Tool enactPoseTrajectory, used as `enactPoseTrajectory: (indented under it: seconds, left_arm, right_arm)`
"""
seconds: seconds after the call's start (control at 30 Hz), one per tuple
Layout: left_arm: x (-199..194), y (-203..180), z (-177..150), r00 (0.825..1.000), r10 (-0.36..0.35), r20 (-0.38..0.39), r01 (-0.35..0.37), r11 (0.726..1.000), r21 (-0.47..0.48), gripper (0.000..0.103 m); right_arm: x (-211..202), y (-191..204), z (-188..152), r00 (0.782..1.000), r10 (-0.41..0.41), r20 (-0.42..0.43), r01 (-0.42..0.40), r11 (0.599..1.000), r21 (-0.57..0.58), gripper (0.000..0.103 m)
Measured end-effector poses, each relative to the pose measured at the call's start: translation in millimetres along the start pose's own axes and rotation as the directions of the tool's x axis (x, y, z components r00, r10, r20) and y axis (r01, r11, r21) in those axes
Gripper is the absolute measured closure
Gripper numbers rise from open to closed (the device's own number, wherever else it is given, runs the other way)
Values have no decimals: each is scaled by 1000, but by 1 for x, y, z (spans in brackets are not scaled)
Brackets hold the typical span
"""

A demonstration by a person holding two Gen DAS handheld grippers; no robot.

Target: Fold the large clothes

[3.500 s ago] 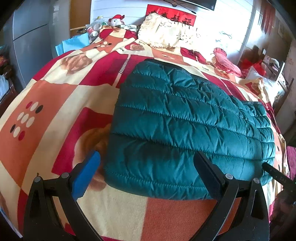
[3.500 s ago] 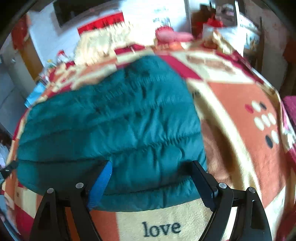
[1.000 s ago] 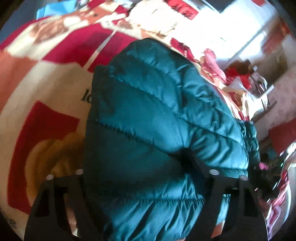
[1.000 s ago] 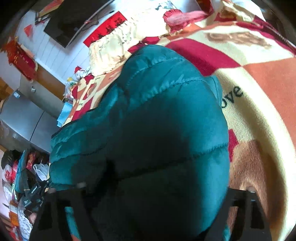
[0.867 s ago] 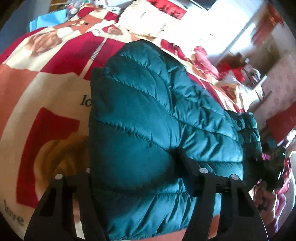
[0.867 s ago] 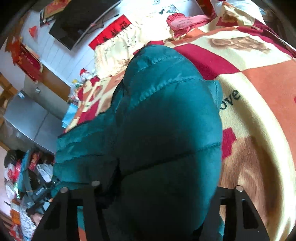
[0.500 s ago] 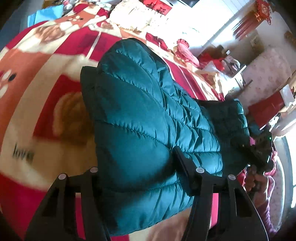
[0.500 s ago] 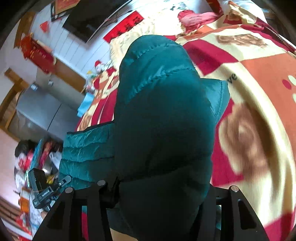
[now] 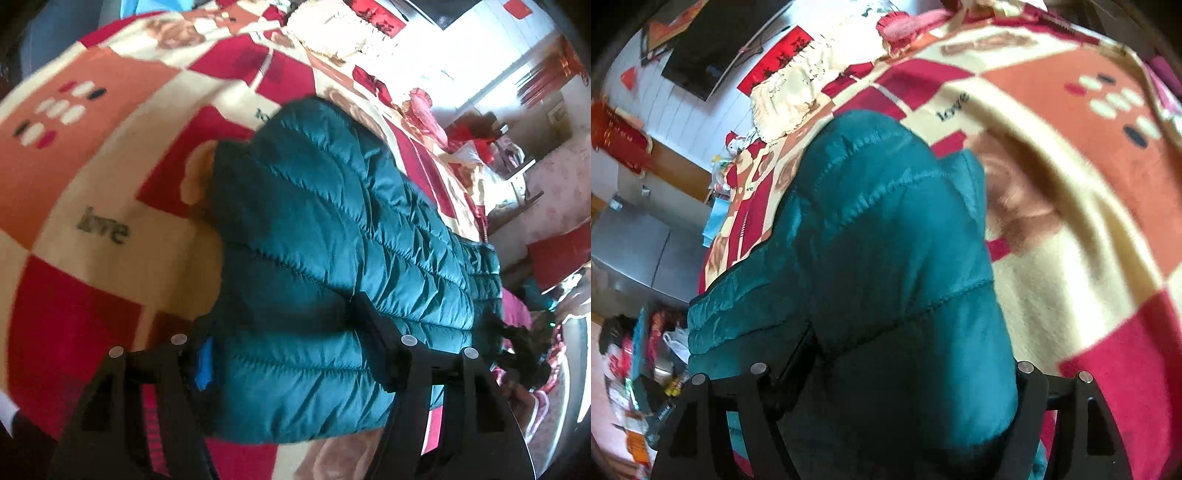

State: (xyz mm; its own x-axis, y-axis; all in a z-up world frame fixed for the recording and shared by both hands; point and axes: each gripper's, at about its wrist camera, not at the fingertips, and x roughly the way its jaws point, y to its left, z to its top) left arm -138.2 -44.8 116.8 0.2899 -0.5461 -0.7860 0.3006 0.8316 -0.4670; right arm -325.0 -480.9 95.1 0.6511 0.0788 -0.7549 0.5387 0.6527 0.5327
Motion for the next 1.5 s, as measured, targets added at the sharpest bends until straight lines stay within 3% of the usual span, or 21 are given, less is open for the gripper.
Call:
enactPoseTrajectory:
  seconds: [0.1,0.27,0.43,0.57,0.7,0.83,1.03,1.1,1.2,1.33,1.5]
  left_arm:
    - [-27,-2,2,994,46,99,-50,998,37,39]
    - [-54,-21,-1,975,46,218,-68,993,94,32]
    - [-32,-48,-9,971,52,232,-93,981,173,31]
    - [-4,-63,-12,971,91,222,-135,972,193,31]
    - [27,-61,-8,963,166,212,-210,956,206,31]
    - [38,-50,-2,957,179,227,-221,959,176,31]
    - [51,-47,7,949,224,222,-268,943,195,24]
    - [57,-45,7,947,232,221,-279,937,209,23]
    - [62,-44,6,942,243,232,-295,930,221,22]
    - [64,-44,6,938,249,240,-303,927,223,22]
    - [63,-42,3,936,240,259,-300,928,223,22]
  right_arm:
    - [-23,7,2,999,-16,39,17,1000,-16,27]
    - [-54,17,-1,991,-58,122,64,997,-48,27]
    - [-59,46,-6,976,-108,190,139,977,-163,27]
    - [-68,39,-4,955,-133,265,172,976,-131,27]
    - [-76,39,-6,957,-104,272,145,980,-137,27]
    - [-63,56,-9,973,-18,230,73,970,-233,27]
    - [3,72,-14,988,-68,141,109,943,-313,27]
    - [27,72,-16,980,-133,148,178,919,-352,27]
    - [47,72,-18,971,-171,167,226,880,-418,27]
    - [40,72,-14,973,-179,144,221,899,-377,27]
    - [-3,82,-32,979,-97,177,156,920,-360,27]
